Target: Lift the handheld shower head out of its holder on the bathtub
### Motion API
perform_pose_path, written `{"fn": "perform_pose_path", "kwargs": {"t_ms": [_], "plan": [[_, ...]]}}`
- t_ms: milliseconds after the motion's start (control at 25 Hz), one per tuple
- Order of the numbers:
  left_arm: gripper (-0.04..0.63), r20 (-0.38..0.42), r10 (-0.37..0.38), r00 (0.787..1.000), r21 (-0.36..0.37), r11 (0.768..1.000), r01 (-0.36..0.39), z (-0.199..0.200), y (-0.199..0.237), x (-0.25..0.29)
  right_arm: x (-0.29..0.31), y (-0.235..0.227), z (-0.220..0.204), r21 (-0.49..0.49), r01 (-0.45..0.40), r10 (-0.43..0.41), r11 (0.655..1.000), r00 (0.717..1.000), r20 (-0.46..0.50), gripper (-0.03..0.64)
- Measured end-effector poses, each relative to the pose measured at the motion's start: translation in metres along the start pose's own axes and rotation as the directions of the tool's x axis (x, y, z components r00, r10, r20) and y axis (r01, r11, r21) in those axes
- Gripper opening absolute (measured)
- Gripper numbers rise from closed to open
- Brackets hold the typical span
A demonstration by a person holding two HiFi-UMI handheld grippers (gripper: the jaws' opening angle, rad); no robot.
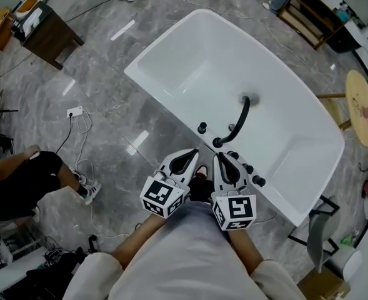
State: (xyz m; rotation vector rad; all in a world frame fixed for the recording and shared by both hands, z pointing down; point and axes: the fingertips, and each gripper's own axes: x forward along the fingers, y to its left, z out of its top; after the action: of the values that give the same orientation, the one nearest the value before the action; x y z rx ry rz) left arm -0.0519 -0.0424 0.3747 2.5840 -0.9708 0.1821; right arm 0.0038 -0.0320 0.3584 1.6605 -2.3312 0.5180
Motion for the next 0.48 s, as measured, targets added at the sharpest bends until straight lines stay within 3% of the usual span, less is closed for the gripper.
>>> {"fn": "perform_pose_path", "kwargs": {"t_ms": [360, 480], "plan": [[0.006, -0.043, 0.054, 0.998, -0.01, 0.998, -0.054, -0.018, 0.013, 0.048, 0.028, -0.024, -0.005, 0.005, -0.065, 0.065, 0.998, 0.997, -0.038, 0.023], [0.006, -0.062, 0.07, 0.996, 0.029, 0.997, -0.069, -0.027, 0.02, 0.058, 0.034, -0.024, -0.009, 0.008, -0.065, 0.066, 0.998, 0.996, -0.053, 0.023]]}}
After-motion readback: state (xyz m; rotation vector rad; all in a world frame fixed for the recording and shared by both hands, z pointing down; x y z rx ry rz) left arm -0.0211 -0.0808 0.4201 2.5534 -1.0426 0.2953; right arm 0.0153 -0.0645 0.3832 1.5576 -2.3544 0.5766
